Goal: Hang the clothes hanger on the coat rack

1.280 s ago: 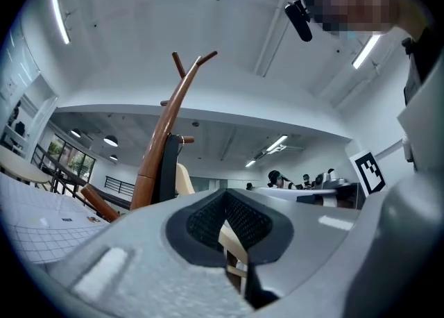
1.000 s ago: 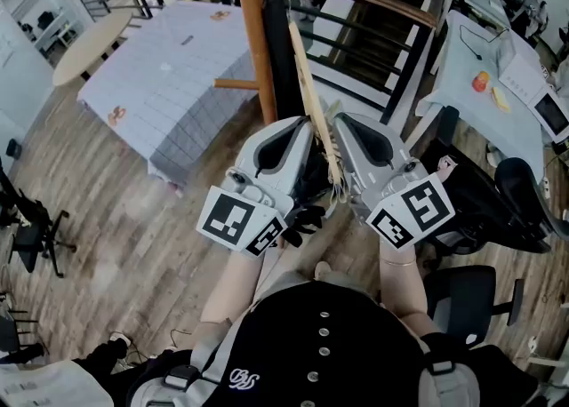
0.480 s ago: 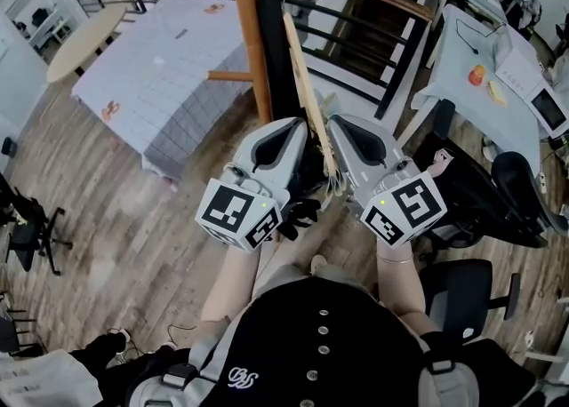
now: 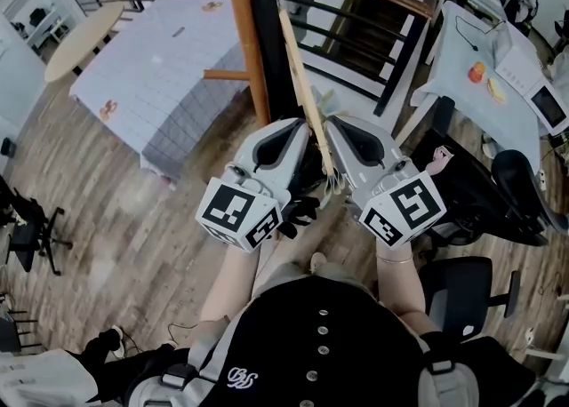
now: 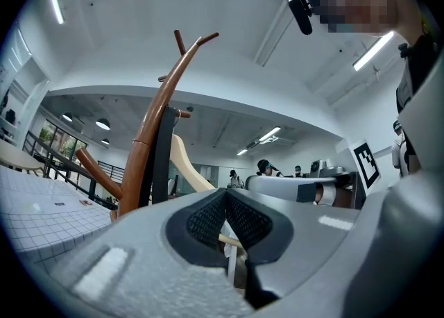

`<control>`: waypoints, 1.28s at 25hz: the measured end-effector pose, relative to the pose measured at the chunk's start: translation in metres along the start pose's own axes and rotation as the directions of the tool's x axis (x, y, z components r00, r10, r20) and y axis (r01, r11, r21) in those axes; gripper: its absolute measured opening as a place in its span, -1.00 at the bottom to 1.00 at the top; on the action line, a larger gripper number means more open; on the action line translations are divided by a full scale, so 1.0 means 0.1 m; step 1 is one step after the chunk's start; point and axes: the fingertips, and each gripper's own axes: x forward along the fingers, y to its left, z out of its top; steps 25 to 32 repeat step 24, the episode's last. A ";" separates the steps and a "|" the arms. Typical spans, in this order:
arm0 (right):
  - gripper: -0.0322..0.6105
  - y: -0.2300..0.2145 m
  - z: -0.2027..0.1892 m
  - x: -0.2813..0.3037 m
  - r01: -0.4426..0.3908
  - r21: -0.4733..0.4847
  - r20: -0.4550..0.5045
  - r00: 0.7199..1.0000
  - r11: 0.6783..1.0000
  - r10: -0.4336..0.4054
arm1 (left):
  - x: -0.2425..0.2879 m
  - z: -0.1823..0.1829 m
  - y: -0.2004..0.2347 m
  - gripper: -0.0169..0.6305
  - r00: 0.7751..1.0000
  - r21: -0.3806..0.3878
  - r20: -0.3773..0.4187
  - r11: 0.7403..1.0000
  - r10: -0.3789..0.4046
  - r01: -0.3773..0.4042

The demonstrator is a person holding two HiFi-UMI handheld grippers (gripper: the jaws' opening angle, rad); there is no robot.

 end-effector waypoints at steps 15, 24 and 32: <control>-0.91 -0.02 -0.06 0.01 -0.015 0.015 -0.014 1.000 1.000 0.015 | 0.02 -0.03 -0.02 -0.94 1.000 -0.009 -0.017 1.000 -0.019 0.019; -0.91 -0.04 -0.08 0.03 -0.015 0.011 -0.022 1.000 1.000 0.015 | 0.05 -0.03 -0.04 -0.94 0.999 -0.005 -0.017 0.999 -0.041 0.041; -0.91 -0.04 -0.08 0.03 -0.015 0.011 -0.022 1.000 1.000 0.015 | 0.05 -0.03 -0.04 -0.94 0.999 -0.005 -0.017 0.999 -0.041 0.041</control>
